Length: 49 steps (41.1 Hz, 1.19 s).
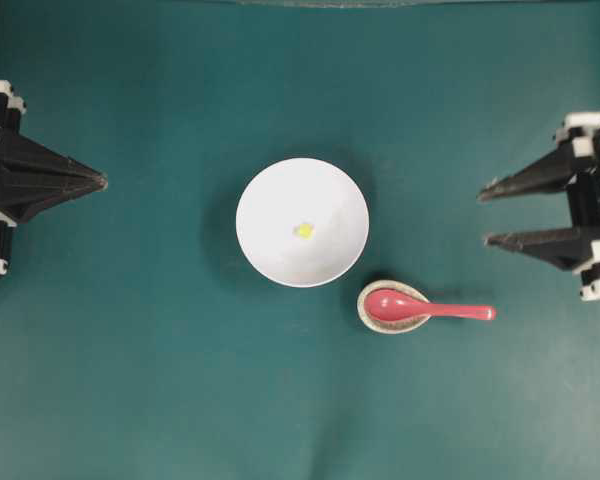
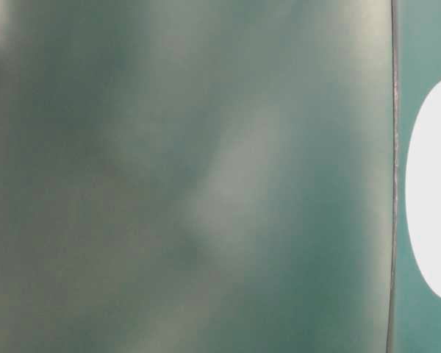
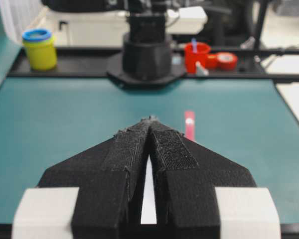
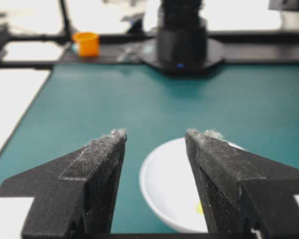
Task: Scoop the yellow hexagonal prism block from the bowl with a spoon using the right arm.
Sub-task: 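Move the right gripper to the red spoon handle in the spoon rest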
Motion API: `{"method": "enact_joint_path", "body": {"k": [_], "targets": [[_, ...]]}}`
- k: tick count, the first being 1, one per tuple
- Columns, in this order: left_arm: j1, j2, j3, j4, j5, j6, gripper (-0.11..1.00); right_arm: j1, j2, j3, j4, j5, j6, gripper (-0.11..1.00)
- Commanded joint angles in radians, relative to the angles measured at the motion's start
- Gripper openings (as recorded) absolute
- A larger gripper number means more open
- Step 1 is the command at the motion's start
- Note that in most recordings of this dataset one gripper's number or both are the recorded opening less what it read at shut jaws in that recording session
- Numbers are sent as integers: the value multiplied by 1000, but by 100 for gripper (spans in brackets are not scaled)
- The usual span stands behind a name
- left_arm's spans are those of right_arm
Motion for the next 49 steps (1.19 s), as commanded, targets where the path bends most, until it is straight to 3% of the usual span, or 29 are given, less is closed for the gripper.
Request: {"method": "enact_joint_path", "body": {"k": [1,8,20,26,32,37,40,49], "targets": [[2,8,-21,3,-2,2,2,28,48,3,3,-78,2,58],[2,6,-21,5,18,2,2,58,140,63,26,-247,2,57],[2,0,-25,5,29,3,2,161,379,184,170,-598,2,57],[0,-2,-25,6,26,6,2,265,557,209,272,-810,2,57],[2,0,-25,6,25,6,2,385,755,193,423,-977,2,57],[0,0,-23,6,25,5,2,471,894,164,538,-1057,12,57],[2,0,-23,6,25,5,2,505,956,156,583,-1080,41,57],[0,3,-23,8,23,6,2,557,1052,143,624,-1083,107,57]]}}
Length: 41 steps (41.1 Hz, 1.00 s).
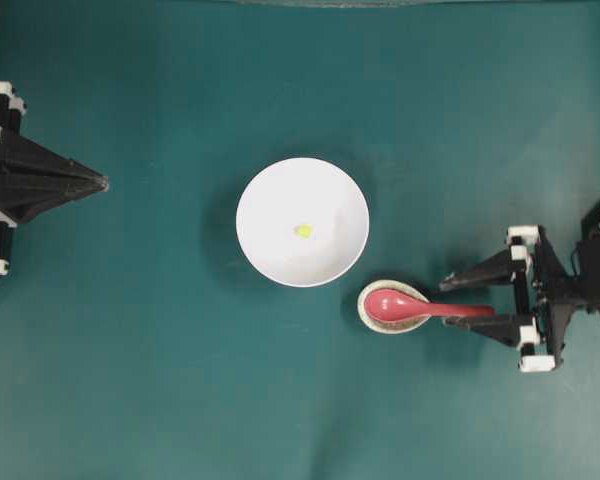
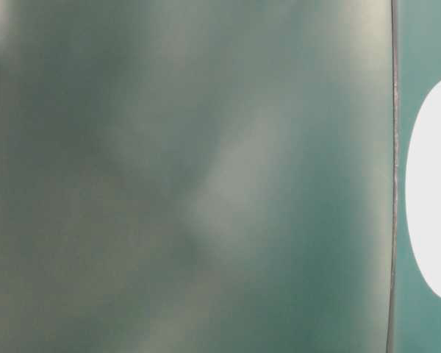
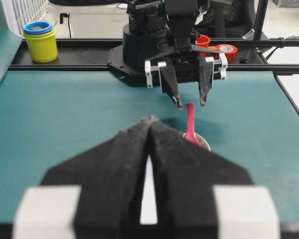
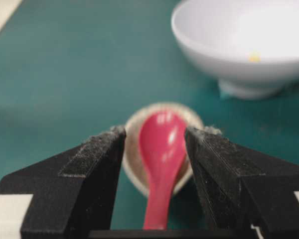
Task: Scoop the yellow hexagonal prism block from the bowl with a spoon using the right arm.
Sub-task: 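Move the right gripper to the red spoon handle in the spoon rest, then close the right gripper on the spoon handle and lift it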
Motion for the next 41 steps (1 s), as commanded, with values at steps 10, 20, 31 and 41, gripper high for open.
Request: {"method": "enact_joint_path", "body": {"k": [10,20,31,41], "targets": [[0,8,-23,5,-11,2,2,17,41,-17,28,97,6,57],[2,5,-23,3,-11,2,2,17,46,-8,28,115,5,57],[2,5,-25,5,-11,2,2,17,49,-6,28,144,-17,57],[2,5,-25,5,-11,2,2,17,49,-8,25,147,-64,56]]}}
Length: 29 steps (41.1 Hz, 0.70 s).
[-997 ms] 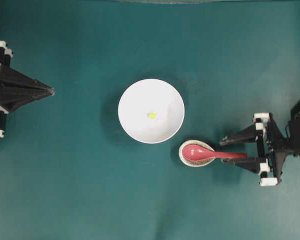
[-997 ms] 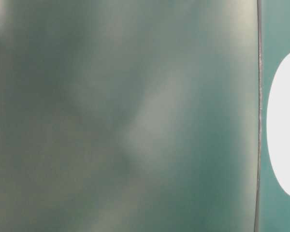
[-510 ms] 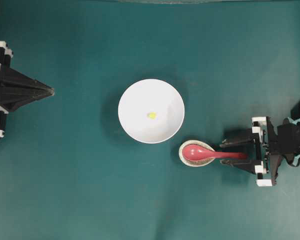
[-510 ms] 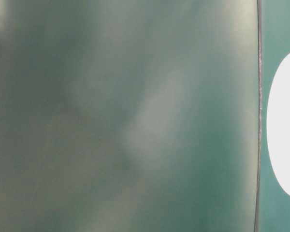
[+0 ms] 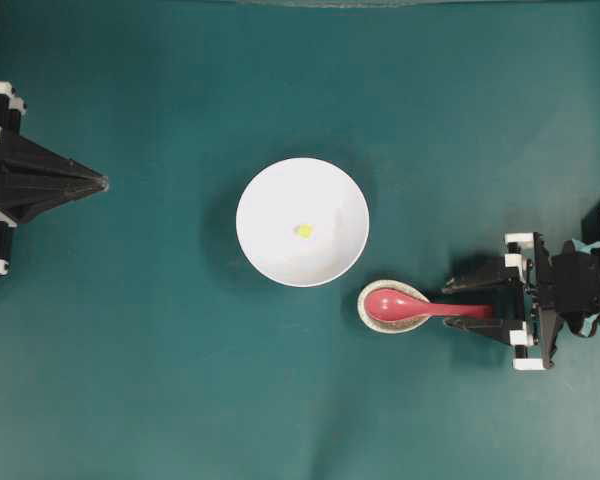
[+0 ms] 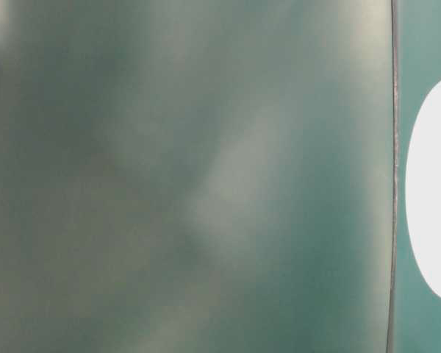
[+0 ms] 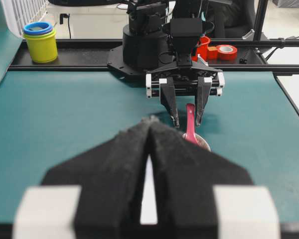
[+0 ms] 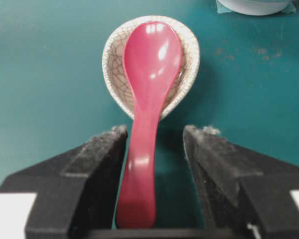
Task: Scoop the yellow hexagonal prism block from the bowl with a spoon using the right arm.
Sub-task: 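Close the right gripper on the spoon handle and lift it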
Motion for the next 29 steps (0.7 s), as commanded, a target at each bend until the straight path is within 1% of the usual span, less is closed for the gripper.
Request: {"method": "enact_joint_path", "body": {"k": [1,15,20,24,29], "targets": [[0,3,-25,3,-9,2,2,3,-8,-2,2,-2,-11,56],[2,5,-25,3,-9,2,2,3,-9,-6,0,-2,-38,55],[0,3,-25,3,-9,2,2,3,-8,-8,0,-3,-38,54],[2,3,-25,5,-9,2,2,3,-8,-11,0,-2,-38,50],[2,3,-25,3,-9,2,2,3,-9,-12,0,-2,-38,42]]}}
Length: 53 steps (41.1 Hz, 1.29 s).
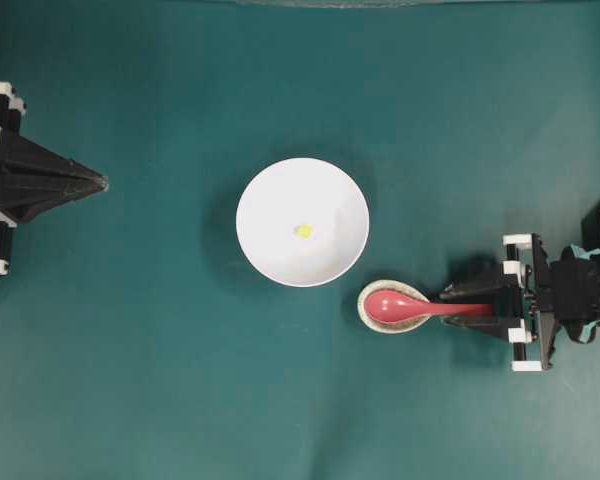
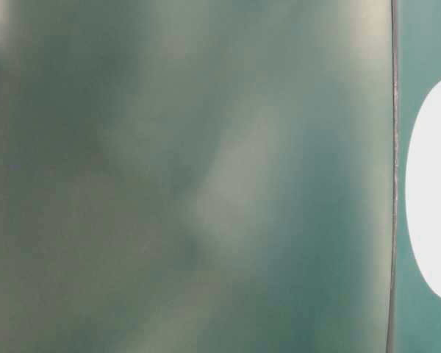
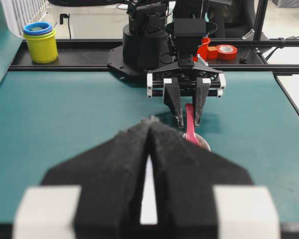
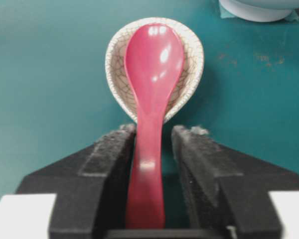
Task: Scoop the yellow hexagonal prism block from the bowl with a spoon using the right arm.
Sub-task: 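Close the right gripper on the spoon handle and lift it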
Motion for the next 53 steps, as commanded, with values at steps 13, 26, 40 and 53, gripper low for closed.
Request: {"method": "enact_joint_path", "body": {"k": [13,26,40,53], "targets": [[2,3,-25,2,-9,2,2,3,-8,-5,-2,-3,-2,32],[2,5,-26,2,-11,2,2,3,-9,-14,-2,12,0,26],[0,5,-25,2,-5,2,2,-11,-149,15,0,3,0,24],[2,5,-25,2,26,2,2,-75,-316,23,0,37,-46,24]]}}
